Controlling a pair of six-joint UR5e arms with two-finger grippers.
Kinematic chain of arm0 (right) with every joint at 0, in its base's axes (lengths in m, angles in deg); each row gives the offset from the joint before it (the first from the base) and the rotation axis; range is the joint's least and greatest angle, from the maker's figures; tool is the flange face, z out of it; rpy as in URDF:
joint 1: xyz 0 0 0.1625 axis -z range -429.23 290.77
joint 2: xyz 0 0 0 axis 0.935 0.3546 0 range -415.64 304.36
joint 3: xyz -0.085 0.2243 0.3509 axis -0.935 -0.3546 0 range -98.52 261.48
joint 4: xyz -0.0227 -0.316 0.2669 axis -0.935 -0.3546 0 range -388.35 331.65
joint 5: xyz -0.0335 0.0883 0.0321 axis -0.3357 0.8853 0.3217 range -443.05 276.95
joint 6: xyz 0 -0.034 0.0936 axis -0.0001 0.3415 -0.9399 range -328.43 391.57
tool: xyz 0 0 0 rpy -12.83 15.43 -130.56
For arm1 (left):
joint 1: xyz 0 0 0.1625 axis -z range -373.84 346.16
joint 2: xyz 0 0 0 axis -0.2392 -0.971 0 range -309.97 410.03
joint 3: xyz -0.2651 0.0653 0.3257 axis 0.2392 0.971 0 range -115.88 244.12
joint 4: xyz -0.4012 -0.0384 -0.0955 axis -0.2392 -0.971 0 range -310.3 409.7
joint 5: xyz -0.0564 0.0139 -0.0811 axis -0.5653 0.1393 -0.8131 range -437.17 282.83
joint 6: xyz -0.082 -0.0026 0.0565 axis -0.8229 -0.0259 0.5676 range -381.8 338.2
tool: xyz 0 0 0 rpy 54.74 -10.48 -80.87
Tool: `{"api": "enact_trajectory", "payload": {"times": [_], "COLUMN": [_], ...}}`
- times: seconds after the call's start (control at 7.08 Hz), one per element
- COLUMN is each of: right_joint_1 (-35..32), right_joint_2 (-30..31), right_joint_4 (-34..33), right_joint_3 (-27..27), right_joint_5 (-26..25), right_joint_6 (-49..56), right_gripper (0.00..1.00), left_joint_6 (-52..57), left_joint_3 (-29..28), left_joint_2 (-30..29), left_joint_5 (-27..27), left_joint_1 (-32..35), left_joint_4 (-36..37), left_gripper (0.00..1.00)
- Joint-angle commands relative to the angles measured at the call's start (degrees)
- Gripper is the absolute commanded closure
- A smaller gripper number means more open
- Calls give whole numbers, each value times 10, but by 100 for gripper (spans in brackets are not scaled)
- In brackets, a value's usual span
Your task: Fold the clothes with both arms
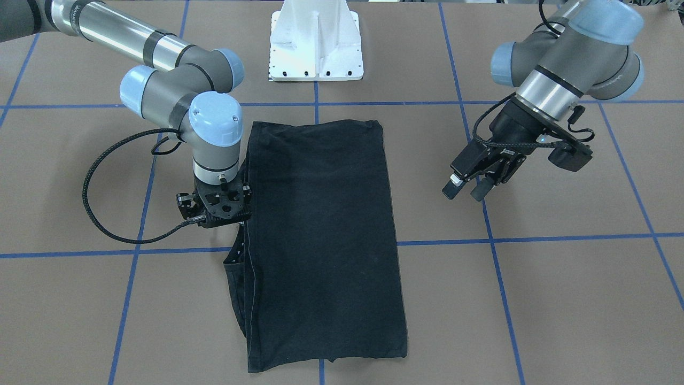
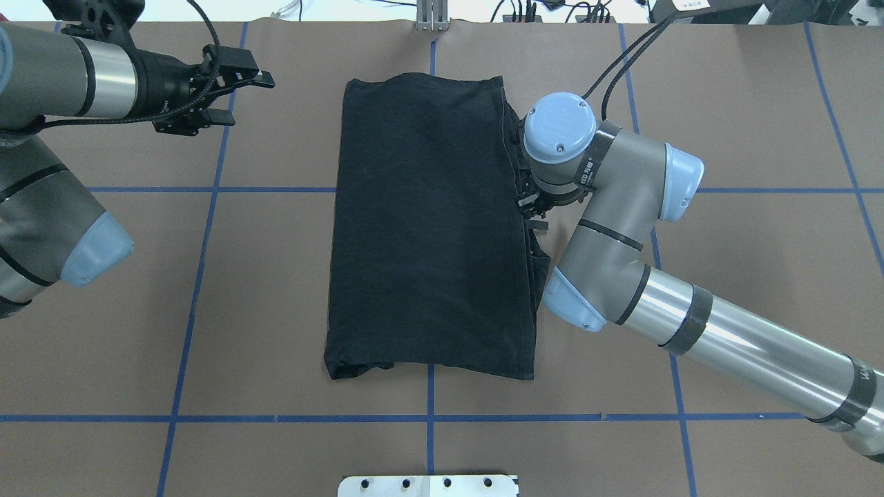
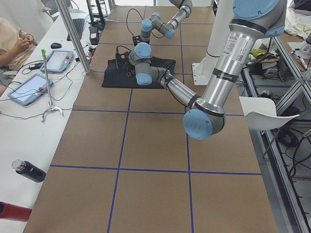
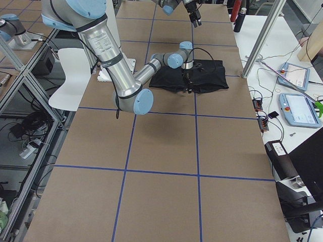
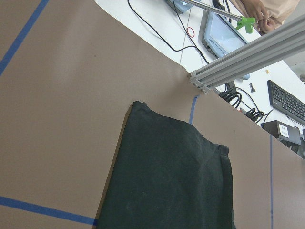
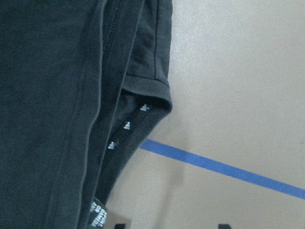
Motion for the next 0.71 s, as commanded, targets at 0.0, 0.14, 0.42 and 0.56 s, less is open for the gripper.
{"api": "enact_trajectory", "payload": {"times": [0.0,0.14,0.42,0.56], "right_joint_1": [-2,-2,-2,-4], "right_joint_2": [-31,-32,-24,-9], "right_joint_4": [-11,-5,8,9], "right_joint_3": [-9,-8,15,41], "right_joint_5": [4,6,26,39], "right_joint_6": [-9,-73,-217,-280], "right_gripper": [28,28,27,27], "left_joint_6": [0,1,0,0], "left_joint_3": [1,1,27,37], "left_joint_2": [0,1,10,11], "left_joint_5": [-2,-1,1,0], "left_joint_1": [0,0,0,1], "left_joint_4": [0,0,0,0], "left_gripper": [1,1,1,1]}}
